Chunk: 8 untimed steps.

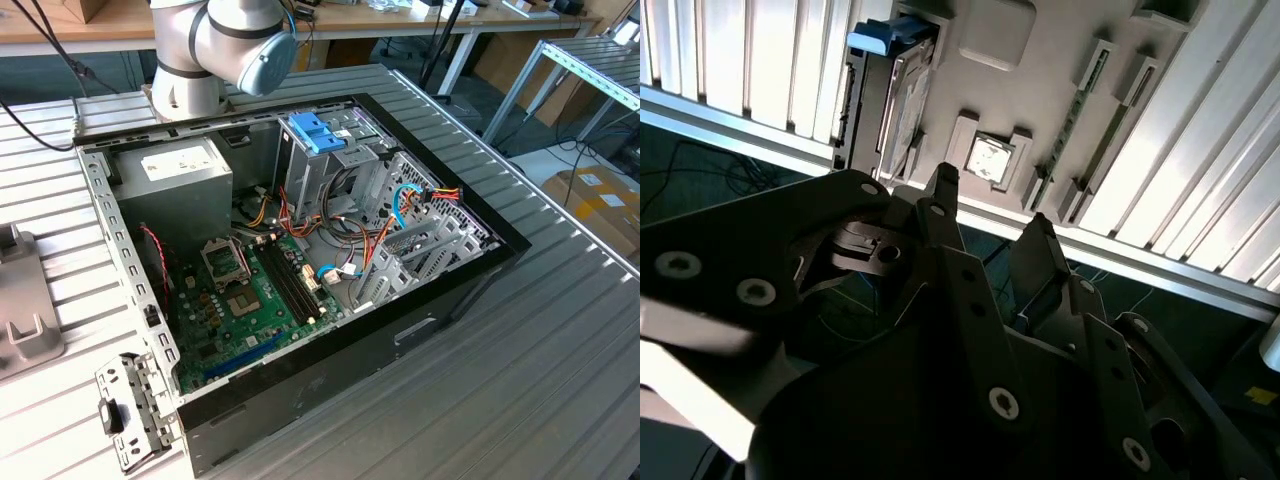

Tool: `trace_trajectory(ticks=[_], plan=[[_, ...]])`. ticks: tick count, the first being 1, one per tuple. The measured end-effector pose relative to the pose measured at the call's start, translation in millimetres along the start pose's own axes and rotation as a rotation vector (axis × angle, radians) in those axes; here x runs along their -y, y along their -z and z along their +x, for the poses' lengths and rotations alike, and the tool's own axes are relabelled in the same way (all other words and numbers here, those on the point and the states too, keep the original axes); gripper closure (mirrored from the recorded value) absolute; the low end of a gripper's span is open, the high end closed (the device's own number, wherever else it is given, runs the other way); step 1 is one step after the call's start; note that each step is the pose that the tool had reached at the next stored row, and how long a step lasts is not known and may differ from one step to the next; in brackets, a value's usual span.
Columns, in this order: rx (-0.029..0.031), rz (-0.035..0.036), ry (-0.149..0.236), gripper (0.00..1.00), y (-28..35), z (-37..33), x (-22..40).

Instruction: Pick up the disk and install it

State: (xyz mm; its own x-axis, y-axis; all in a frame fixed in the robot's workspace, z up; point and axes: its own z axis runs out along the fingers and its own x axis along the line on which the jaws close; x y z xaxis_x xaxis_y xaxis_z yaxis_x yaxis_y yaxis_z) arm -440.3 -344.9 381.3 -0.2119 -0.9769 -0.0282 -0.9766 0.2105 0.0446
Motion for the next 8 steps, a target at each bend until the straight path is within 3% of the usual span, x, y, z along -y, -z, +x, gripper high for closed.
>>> trace_trajectory(ticks=[8], plan=[[0.0006,-0.0002,0.0,0.52,-0.7,-2.2,-0.5]])
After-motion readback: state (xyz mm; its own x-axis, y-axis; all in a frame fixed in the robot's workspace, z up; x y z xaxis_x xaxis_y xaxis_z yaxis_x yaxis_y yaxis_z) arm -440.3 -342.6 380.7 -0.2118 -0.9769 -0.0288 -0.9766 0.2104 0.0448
